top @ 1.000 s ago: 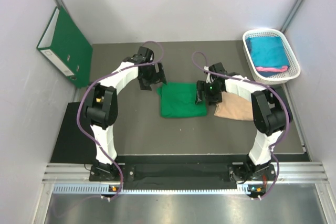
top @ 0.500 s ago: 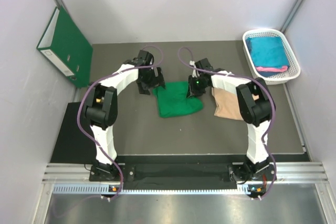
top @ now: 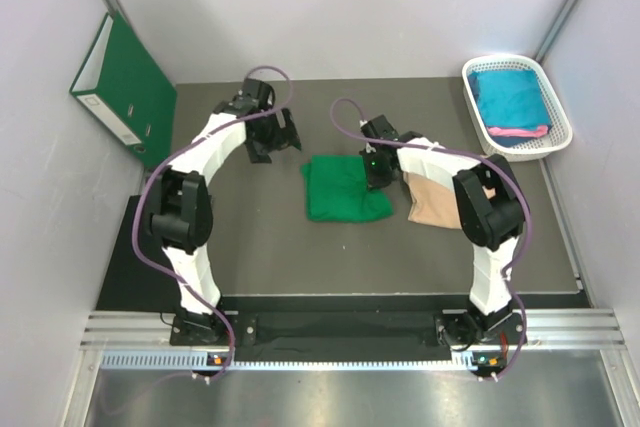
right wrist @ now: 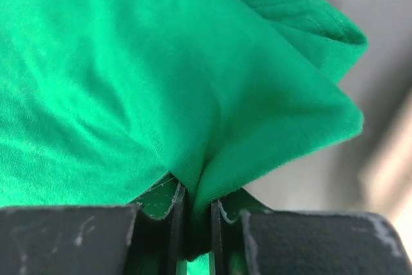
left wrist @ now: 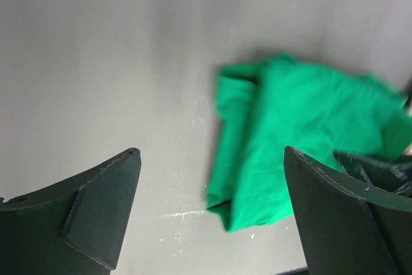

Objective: Fold and stack the t-shirts
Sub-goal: Put the neatly folded tshirt into the corner of the board with the right arm

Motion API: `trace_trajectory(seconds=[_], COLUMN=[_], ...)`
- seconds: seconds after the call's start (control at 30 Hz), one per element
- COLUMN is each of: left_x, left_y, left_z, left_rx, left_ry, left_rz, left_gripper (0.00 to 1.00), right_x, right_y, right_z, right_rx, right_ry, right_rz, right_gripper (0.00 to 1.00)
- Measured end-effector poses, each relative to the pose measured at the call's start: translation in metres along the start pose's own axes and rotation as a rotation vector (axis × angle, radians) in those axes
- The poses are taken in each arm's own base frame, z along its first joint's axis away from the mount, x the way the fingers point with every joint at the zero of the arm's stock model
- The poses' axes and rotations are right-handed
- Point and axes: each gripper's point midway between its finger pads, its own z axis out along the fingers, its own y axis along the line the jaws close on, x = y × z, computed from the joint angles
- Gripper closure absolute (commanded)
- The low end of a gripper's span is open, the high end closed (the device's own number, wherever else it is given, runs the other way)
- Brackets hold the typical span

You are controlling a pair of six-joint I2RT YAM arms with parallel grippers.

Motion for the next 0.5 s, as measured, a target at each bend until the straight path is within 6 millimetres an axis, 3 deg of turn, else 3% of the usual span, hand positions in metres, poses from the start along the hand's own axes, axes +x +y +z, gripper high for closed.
trace_trajectory(seconds=[0.13,0.23,0.5], left_x=[-0.033,-0.046,-0.036], left_y=[0.004,0.006,0.006], left_z=[-0.029,-0.037,-0.022], left_rx=[0.018,0.026,0.033], left_ry=[-0.104,-0.14,-0.09], left_rz=[-0.023,-0.027,-0.021], left_gripper=[0.03,0.03,0.03], right_x=[0.009,0.008,-0.011], right_y=[-0.024,-0.033,-0.035], right_z=[-0.024,-0.042,-0.093], right_rx=[0.107,0.153,0.172], right_ry=[0.027,0.015,-0.065], right_rz=[-0.023,-0.03,-0.047], right_gripper=[1.0,1.0,1.0])
